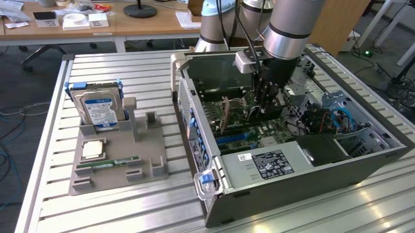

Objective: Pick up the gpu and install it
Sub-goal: 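Insert the gpu into the slot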

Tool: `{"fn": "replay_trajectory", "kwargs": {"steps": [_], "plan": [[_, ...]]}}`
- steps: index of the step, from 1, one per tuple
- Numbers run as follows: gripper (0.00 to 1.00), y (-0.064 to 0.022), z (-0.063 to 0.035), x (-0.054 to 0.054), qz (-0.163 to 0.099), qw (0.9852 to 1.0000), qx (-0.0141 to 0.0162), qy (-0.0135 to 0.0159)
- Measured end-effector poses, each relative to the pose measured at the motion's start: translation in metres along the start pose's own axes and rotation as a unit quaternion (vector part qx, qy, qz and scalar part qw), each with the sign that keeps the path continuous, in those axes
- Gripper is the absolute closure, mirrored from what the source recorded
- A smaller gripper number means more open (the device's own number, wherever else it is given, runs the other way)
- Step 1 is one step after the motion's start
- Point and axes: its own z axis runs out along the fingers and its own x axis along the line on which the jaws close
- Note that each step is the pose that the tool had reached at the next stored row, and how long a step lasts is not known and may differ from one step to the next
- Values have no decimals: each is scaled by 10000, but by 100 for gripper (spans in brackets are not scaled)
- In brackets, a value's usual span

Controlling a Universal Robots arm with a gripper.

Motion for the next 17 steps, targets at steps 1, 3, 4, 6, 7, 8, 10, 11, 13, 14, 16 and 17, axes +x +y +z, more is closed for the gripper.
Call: {"fn": "replay_trajectory", "kwargs": {"steps": [1, 3, 4, 6, 7, 8, 10, 11, 13, 14, 16, 17], "plan": [[74, 0, 0, 0, 0, 10000, 0, 0], [74, 12, 0, 0, 0, 10000, 1, 0], [74, 22, 0, 1, 0, 10000, 2, 0], [74, 40, -1, 1, 0, 10000, 5, -1], [74, 43, -1, 1, 0, 10000, 6, -1], [74, 43, -1, 1, -1, 10000, 5, 0], [74, 47, -1, 1, 0, 10000, 6, 0], [74, 48, -2, 3, 0, 10000, 6, 0], [74, 49, -1, 4, -1, 10000, 6, -1], [74, 49, -1, 4, 0, 10000, 6, -1], [74, 49, -1, 4, 0, 10000, 6, 0], [74, 50, -1, 4, 0, 10000, 6, -1]]}}
